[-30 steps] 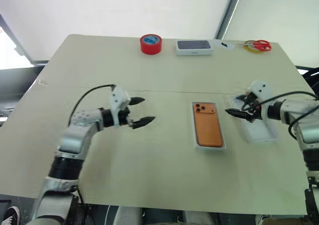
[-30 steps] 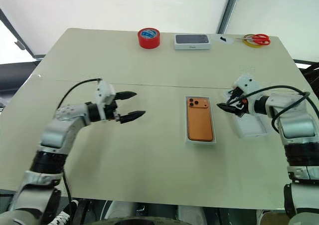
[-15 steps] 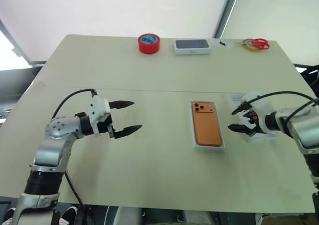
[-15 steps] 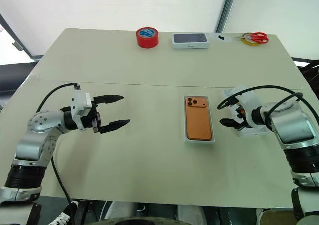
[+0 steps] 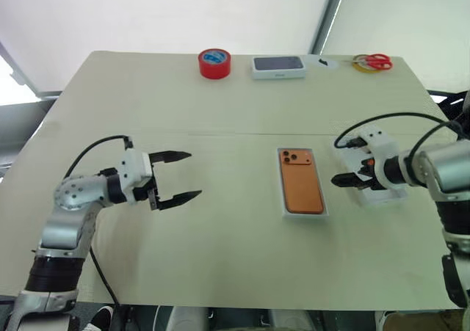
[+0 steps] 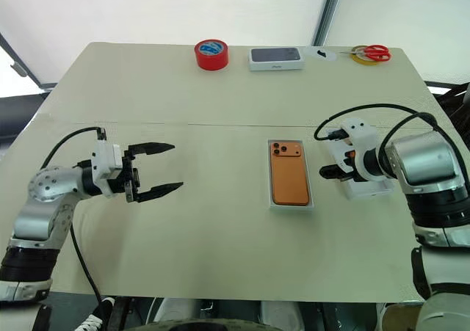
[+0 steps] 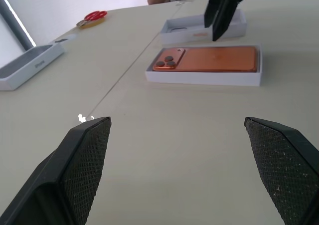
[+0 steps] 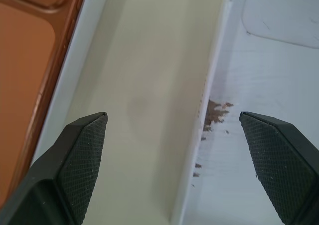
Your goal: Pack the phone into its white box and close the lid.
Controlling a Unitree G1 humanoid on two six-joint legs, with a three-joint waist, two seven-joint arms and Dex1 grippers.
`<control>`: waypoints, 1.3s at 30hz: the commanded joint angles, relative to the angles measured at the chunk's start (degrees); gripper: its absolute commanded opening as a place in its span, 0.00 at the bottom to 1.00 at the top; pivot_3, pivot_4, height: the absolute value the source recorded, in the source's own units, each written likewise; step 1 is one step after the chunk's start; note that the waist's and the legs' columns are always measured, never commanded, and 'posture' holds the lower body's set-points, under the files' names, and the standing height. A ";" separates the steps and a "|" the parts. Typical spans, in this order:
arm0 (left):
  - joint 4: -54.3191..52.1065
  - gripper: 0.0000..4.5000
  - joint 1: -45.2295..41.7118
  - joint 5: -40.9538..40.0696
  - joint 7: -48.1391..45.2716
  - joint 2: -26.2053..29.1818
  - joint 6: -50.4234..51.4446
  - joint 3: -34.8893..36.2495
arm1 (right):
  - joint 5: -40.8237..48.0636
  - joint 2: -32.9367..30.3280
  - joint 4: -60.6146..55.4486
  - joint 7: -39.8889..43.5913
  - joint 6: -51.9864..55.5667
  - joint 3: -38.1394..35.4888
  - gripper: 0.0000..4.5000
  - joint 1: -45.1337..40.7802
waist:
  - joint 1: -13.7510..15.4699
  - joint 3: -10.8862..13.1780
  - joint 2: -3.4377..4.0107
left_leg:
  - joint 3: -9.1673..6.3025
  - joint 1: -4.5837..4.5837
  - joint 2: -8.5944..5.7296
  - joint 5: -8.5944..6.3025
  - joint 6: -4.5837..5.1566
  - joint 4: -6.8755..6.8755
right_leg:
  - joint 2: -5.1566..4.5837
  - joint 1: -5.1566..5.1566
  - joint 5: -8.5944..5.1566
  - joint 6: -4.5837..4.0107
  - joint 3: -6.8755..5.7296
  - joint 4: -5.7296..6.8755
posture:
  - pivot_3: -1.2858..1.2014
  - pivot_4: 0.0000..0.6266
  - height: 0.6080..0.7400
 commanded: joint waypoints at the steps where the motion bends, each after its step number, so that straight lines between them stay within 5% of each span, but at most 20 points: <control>1: -2.66 1.00 0.58 -0.77 -0.33 0.28 -1.14 -0.26 | 0.87 0.63 0.65 -1.50 0.41 -0.30 0.99 -1.98 | 0.04 0.00 0.00 | 0.00 -0.02 0.00 0.00 0.01 0.03 | 0.00 0.00 0.00 0.00 0.00 0.01 | 0.52 0.24 1.00; 5: -3.77 1.00 0.74 -0.80 0.90 -0.36 -0.44 -0.54 | 1.43 0.97 0.85 -2.60 -0.44 0.56 0.81 -0.85 | 0.04 0.00 0.00 | 0.00 -0.09 -0.01 -0.01 0.02 0.06 | 0.00 -0.04 0.01 0.01 0.00 0.02 | 0.52 0.24 1.00; 12: -5.58 1.00 1.88 -0.97 2.98 -0.56 0.75 -1.10 | 1.36 1.62 0.66 -5.51 -0.93 0.82 0.01 1.63 | -0.06 -0.01 0.00 | 0.01 -0.08 -0.01 -0.01 0.04 0.08 | 0.03 -0.03 0.01 0.01 -0.01 0.08 | 0.52 0.24 1.00; 24: -4.71 1.00 0.27 -0.09 6.30 -1.66 1.86 -1.99 | -0.73 12.47 6.43 -15.99 -6.06 -13.53 0.01 -4.54 | -0.20 -0.03 -0.03 | 0.02 -0.07 0.01 -0.01 0.04 0.14 | 0.12 -0.04 0.01 0.03 0.00 0.17 | 0.52 0.24 1.00; 31: -3.85 1.00 -0.77 -0.42 10.91 -3.77 5.07 -1.72 | 10.60 27.63 2.68 -15.66 -12.22 -28.79 0.01 -9.67 | -0.02 -0.02 -0.02 | 0.05 -0.17 0.04 0.03 0.00 0.14 | 0.20 -0.16 0.02 0.04 0.00 0.23 | 0.52 0.24 1.00; 34: -4.06 0.82 -0.55 -2.27 12.01 -4.24 8.43 -1.38 | 17.47 33.68 -2.22 -15.21 -8.32 -33.22 0.00 -9.20 | 0.17 -0.02 -0.02 | 0.05 -0.22 0.03 0.02 0.00 0.14 | 0.19 -0.16 0.02 0.05 -0.01 0.23 | 0.52 0.24 1.00; 39: -5.08 0.24 -0.41 -2.46 13.86 -5.23 10.21 -1.38 | 29.57 42.22 -9.52 -16.17 3.89 -38.34 0.00 -4.29 | 0.18 -0.03 -0.02 | 0.02 -0.23 0.02 0.03 0.00 0.19 | 0.17 -0.15 0.03 0.05 0.00 0.24 | 0.52 0.24 1.00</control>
